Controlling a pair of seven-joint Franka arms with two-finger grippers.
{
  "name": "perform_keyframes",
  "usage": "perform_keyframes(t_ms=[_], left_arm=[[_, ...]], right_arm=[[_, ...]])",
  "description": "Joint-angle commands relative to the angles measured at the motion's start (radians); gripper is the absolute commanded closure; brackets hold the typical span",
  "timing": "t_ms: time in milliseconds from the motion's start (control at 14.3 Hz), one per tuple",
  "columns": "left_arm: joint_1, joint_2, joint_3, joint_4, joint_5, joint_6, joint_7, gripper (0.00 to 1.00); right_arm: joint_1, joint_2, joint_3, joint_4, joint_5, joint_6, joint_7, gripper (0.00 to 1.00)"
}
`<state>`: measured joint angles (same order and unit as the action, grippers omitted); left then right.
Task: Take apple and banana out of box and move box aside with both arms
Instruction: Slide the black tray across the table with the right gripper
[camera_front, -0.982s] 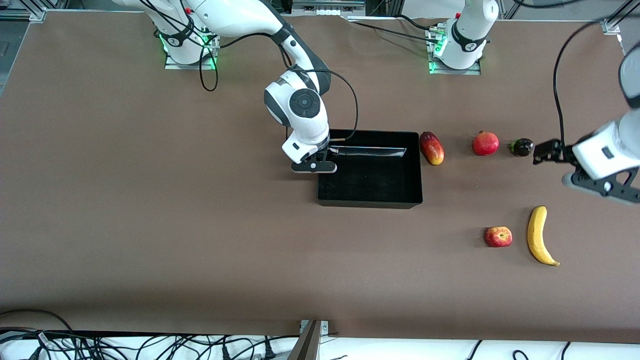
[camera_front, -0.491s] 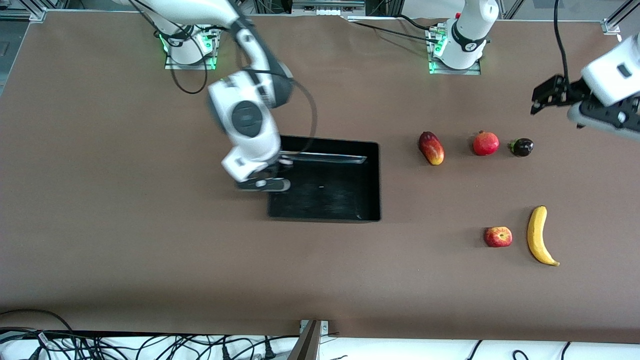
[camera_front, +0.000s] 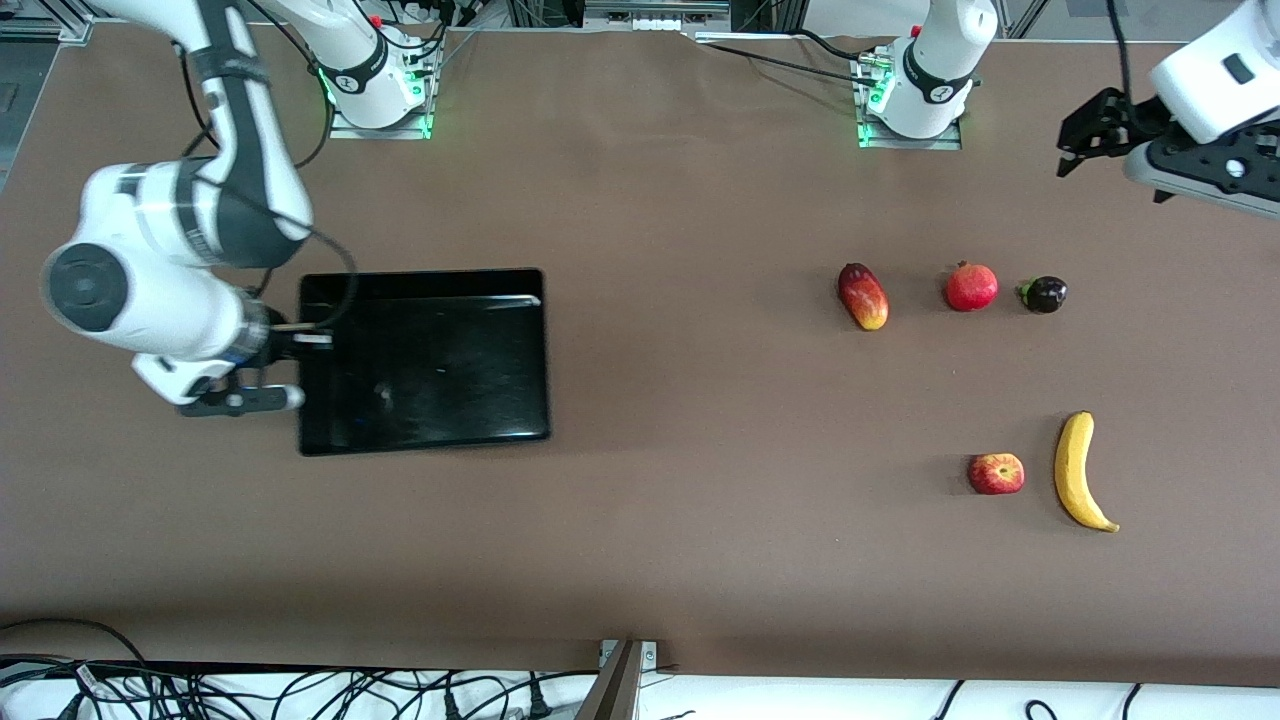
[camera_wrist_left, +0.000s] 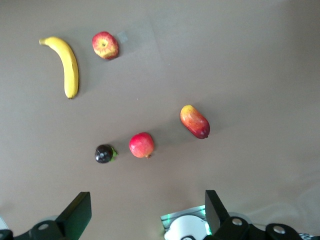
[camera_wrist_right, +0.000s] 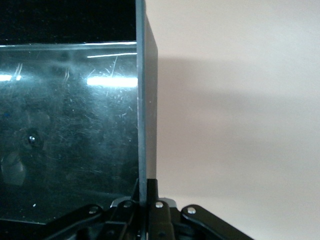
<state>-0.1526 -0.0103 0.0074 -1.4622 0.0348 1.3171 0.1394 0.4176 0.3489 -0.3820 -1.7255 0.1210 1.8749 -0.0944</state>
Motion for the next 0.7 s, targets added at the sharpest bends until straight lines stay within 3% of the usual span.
perform_keyframes(t_ms=[0, 210, 631], left_arm=[[-0.102, -0.019, 0.112, -0.014, 0.019, -0.015, -0.057, 0.0], [-0.12, -0.023, 0.152, -0.015, 0.016, -0.018, -0.154, 0.0], [-0.099, -0.031, 0.149, -0.015, -0.019, -0.042, -0.19, 0.0]], right_arm=[[0.0, -0.041, -0.089, -0.145, 0.06, 0.111, -0.15, 1.0], [-0.08, -0.031, -0.104, -0.285, 0.066, 0.297, -0.258, 1.0], [-0.092, -0.019, -0.104, -0.468, 0.14, 0.524, -0.289, 1.0]])
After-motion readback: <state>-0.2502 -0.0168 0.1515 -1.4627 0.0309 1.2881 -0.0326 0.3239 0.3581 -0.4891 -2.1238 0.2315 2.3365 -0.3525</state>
